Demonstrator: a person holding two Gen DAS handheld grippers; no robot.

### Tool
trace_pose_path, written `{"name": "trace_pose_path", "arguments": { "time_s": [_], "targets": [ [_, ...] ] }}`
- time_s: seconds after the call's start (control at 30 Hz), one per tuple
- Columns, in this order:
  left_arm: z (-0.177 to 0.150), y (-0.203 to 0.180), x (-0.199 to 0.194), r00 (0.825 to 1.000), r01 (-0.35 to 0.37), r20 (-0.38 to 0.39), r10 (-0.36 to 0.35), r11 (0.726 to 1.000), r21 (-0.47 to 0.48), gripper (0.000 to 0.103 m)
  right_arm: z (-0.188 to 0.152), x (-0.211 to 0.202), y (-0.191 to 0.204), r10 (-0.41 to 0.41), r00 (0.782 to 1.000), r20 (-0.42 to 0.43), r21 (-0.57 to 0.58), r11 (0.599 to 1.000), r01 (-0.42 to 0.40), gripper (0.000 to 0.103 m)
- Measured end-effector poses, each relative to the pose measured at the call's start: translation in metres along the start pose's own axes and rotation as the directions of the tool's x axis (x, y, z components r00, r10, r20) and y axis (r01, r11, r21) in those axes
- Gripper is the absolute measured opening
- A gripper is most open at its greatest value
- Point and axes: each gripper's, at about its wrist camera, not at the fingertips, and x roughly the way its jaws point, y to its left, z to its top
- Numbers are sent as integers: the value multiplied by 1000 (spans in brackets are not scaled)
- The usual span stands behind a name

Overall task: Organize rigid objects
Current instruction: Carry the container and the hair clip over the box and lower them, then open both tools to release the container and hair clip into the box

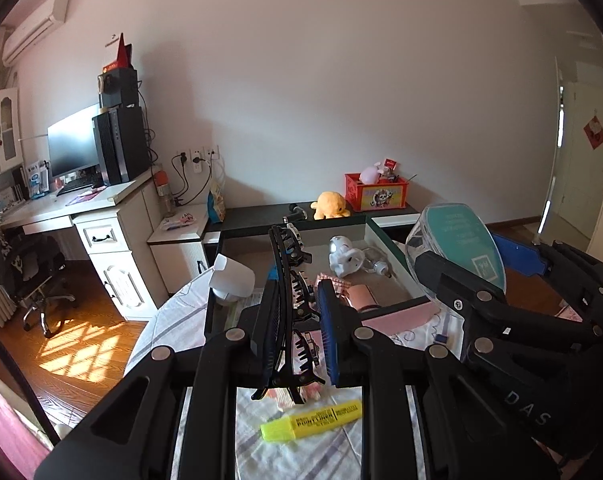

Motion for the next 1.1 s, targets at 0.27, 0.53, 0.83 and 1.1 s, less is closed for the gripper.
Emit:
{"name": "trace_pose_path", "arguments": {
  "time_s": [0.27,0.53,0.83,1.1],
  "targets": [
    [17,19,110,986,-8,-167,9,1000,4,19,12,107,-20,20,990,-136,7,1000,-19,58],
    [6,36,186,954,-7,-301,2,1000,-18,19,-5,191,-30,71,956,-285,52,997,-59,58],
    [-5,37,209,947,-40,-320,34,999,-11,25,-24,228,-36,82,927,-367,81,995,-57,58],
    [1,60,170,968,-75,-248,46,991,-110,93,-21,210,-51,64,939,-337,134,991,-20,82]
  ]
}}
